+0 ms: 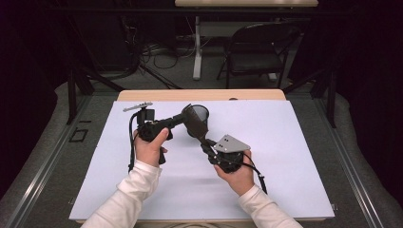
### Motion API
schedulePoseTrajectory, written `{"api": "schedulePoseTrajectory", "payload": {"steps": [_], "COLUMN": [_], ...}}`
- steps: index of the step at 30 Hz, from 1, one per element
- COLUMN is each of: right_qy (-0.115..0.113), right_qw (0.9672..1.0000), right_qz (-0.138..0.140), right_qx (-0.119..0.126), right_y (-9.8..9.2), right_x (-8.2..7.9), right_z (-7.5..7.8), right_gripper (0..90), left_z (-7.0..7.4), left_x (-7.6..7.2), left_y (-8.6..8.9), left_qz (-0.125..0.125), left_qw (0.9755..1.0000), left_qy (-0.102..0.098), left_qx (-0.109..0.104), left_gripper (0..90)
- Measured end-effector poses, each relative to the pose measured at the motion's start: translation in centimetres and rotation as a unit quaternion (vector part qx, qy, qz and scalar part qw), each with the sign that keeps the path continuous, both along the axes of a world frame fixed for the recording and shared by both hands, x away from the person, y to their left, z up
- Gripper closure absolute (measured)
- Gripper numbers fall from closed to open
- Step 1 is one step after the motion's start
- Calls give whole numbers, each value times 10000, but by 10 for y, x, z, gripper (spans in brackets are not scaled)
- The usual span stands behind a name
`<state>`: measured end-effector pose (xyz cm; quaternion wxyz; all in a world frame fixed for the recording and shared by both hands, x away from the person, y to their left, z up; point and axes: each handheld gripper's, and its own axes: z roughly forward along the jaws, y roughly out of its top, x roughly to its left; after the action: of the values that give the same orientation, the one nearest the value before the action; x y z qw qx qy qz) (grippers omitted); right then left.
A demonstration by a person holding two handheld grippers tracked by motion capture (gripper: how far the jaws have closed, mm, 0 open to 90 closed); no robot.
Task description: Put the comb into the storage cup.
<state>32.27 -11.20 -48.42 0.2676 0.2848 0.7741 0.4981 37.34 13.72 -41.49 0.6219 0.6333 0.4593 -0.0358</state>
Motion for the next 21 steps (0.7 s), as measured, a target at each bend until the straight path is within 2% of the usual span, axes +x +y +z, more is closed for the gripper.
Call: {"api": "schedulePoseTrajectory", "payload": {"steps": [11, 21], "right_qy": [49, 89], "right_qw": [10000, 9999], "right_qz": [-29, -68], "right_qx": [53, 89], "right_y": [-1, -3], "right_x": [2, 3], "right_z": [0, -1], "right_gripper": [722, 704], "left_z": [1, 2], "left_x": [3, 5], "left_y": [-2, -3], "left_qz": [-12, -12], "left_qw": [10000, 10000], "left_qy": [87, 89], "left_qx": [-11, 12], "left_gripper": [847, 847]}}
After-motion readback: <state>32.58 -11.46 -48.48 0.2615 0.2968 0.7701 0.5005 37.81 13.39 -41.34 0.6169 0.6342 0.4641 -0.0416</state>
